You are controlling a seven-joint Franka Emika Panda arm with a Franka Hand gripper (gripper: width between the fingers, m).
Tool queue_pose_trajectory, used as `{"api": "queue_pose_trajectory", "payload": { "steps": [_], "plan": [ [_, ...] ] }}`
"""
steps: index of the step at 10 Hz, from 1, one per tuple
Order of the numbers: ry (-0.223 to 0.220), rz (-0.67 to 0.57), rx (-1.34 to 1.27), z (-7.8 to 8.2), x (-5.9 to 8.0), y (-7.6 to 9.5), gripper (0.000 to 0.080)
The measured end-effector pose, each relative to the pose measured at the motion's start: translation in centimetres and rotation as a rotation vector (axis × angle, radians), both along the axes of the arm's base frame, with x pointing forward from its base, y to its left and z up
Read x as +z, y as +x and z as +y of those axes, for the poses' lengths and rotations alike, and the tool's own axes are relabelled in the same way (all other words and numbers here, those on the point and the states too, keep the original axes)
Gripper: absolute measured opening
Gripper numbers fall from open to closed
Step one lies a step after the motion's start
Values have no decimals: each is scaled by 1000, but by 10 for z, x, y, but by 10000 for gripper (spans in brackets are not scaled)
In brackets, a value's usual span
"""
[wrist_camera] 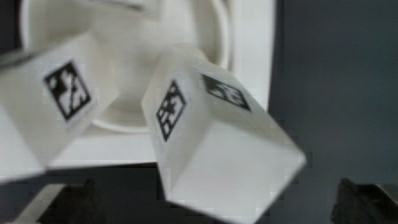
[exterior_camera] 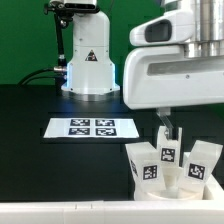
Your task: Assemble stool
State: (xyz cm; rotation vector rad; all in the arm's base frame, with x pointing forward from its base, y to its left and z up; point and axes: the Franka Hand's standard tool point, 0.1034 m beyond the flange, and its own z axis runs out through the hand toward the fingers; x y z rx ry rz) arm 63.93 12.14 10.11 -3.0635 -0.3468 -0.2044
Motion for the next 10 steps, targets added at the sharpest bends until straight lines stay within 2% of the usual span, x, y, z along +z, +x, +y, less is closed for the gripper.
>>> {"api": "queue_pose_trajectory", "payload": {
  "steps": [2, 6, 8, 10],
  "plan": [
    [-79, 73, 278, 12, -9, -7, 649],
    [-132, 47, 498, 0, -8, -1, 649],
    [-186, 54, 700, 0, -19, -3, 649],
    [-189, 60, 717, -11, -18, -1, 649]
  ]
}}
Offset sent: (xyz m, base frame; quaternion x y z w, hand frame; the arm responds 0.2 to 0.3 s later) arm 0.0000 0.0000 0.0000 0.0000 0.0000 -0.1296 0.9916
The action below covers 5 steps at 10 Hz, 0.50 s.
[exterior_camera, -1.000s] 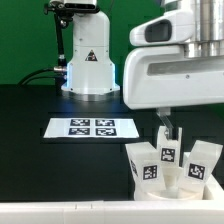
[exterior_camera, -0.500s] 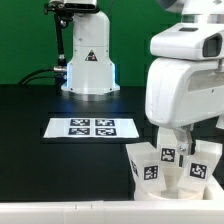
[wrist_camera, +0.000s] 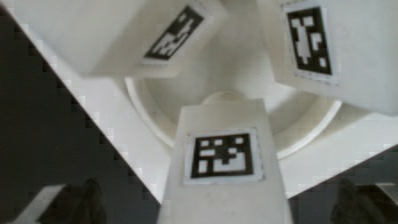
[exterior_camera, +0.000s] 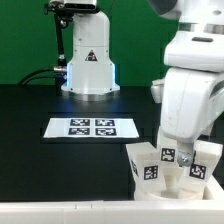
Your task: Assemble stool
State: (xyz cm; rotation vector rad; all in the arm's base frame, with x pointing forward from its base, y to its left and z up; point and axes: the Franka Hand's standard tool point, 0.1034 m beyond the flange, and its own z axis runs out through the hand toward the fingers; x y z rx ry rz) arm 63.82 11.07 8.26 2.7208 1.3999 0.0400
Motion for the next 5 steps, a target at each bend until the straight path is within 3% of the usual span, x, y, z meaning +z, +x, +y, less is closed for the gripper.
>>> {"api": "queue_pose_trajectory", "payload": {
  "steps": [2, 3, 4, 5],
  "plan": [
    [1, -1, -31, -1, 0, 0, 418],
    [5, -3, -73, -1, 0, 0, 418],
    [13, -10, -190, -1, 0, 0, 337],
    [17, -14, -259, -1, 0, 0, 337]
  ]
}}
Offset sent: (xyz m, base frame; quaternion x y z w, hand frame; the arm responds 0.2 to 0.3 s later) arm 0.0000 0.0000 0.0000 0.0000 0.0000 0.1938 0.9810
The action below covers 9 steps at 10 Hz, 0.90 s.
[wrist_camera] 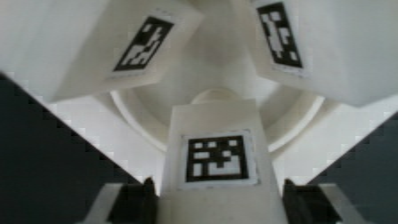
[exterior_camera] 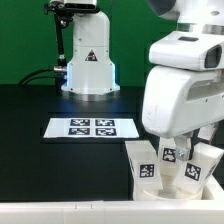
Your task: Assemble stool
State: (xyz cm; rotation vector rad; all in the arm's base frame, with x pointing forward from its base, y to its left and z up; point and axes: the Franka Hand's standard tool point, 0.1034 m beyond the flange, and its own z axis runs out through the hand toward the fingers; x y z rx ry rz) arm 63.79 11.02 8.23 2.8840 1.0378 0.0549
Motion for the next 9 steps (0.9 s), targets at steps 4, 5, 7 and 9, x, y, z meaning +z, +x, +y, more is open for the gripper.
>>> {"api": "queue_pose_trajectory", "payload": {
  "steps": [4, 5, 7, 9],
  "plan": [
    [43, -23, -481, 0, 0, 0, 337],
    [46, -26, -542, 0, -1, 0, 337],
    [52, -32, -647, 0, -1, 0, 337],
    [93, -34, -976, 1, -1, 0, 337]
  ]
}}
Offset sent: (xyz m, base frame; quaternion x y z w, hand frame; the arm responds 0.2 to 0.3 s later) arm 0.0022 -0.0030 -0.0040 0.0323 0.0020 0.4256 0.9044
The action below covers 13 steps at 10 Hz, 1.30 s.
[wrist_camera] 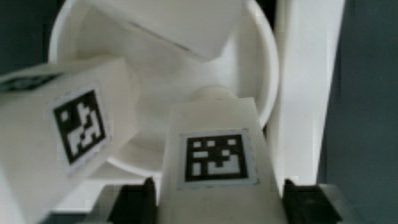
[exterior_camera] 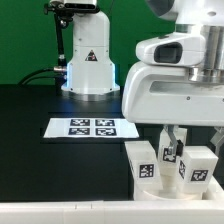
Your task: Assemble stool
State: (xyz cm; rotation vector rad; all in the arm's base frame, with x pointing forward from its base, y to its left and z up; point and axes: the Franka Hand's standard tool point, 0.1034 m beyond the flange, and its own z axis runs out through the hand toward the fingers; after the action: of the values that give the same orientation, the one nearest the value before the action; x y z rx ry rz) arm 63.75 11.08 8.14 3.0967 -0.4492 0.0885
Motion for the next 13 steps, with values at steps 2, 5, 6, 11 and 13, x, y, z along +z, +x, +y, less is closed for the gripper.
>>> {"api": "queue_pose_trajectory", "payload": {
  "steps": [2, 5, 6, 11, 13],
  "plan": [
    [60, -2, -359, 3, -1, -2, 337],
    [69, -1, -516, 4, -1, -2, 337],
    [73, -1, -581, 4, -1, -2, 337],
    [227, -38, -1260, 7, -3, -3, 337],
    [243, -28, -1357, 9, -3, -3, 337]
  ]
}}
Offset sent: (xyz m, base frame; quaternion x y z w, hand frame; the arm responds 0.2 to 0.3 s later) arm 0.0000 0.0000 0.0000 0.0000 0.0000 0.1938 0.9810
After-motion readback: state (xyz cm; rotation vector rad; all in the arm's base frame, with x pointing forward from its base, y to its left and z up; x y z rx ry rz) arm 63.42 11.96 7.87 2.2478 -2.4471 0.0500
